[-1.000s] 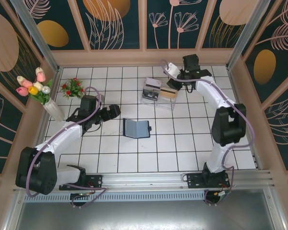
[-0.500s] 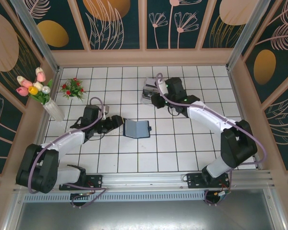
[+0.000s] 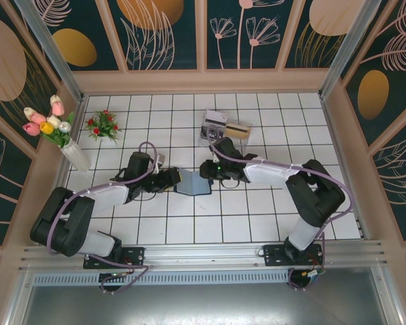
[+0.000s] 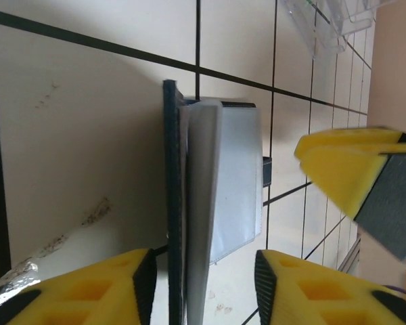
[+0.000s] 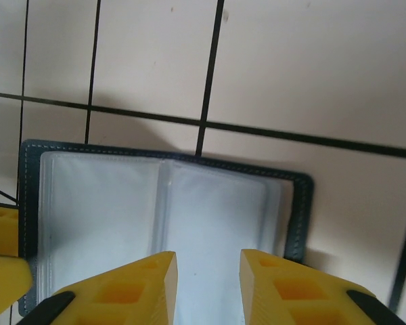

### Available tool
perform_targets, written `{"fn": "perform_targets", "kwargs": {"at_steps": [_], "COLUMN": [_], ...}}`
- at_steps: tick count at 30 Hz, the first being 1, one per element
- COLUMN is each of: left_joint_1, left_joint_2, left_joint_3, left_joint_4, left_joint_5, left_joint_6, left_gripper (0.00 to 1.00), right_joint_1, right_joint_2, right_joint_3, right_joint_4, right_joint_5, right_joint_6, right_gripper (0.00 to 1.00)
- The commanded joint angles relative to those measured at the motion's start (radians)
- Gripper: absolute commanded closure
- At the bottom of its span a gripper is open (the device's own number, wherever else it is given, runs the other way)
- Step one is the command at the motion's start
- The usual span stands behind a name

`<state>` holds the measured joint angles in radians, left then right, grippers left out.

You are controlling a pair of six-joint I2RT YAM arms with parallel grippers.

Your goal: Take the credit cards out of the card holder

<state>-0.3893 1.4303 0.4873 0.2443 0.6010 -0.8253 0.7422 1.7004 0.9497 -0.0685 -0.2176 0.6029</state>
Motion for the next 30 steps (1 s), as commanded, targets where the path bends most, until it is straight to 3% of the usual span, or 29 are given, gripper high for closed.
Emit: {"fn": "perform_targets", "kwargs": {"at_steps": [1,8,13,17,20,25,30], "left_joint_1": [-0.003,-0.003,-0.003,-0.003,-0.003,-0.003,-0.004], "left_joint_2": [0.024,0.084,0.108,0.122,0.137,0.092,-0.031], "left_joint_3": [-0.004,0.012,0.026,0.035,0.043,0.090,0.151], "left_joint_4": [0.040,0.013,0.005,0.002,-0.006,-0.146,-0.347], "left_joint_5": [-0.017,-0.061,-0.059,-0.056,-0.050,-0.136,-0.307], "left_joint_6": [0.002,0.021,0.031,0.041,0.046,0.095,0.122], "left_gripper": [0.63,0.88,0.95,0.95,0.90,0.72,0.43], "right_joint_1": [0.013,0.023,0.029,0.039,0.042,0.042,0.041], "right_joint_2": [0.041,0.094,0.134,0.153,0.159,0.152,0.145], "right_joint_3": [-0.023,-0.017,-0.009,-0.005,-0.005,-0.014,-0.024], "right_joint_4": [0.039,0.013,0.004,0.001,0.002,-0.010,-0.014], "right_joint_5": [-0.016,0.013,0.002,0.001,0.000,0.013,0.020], "right_joint_6": [0.088,0.103,0.101,0.100,0.101,0.106,0.110], "right_gripper": [0.68,0.69,0.69,0.70,0.69,0.69,0.69]}}
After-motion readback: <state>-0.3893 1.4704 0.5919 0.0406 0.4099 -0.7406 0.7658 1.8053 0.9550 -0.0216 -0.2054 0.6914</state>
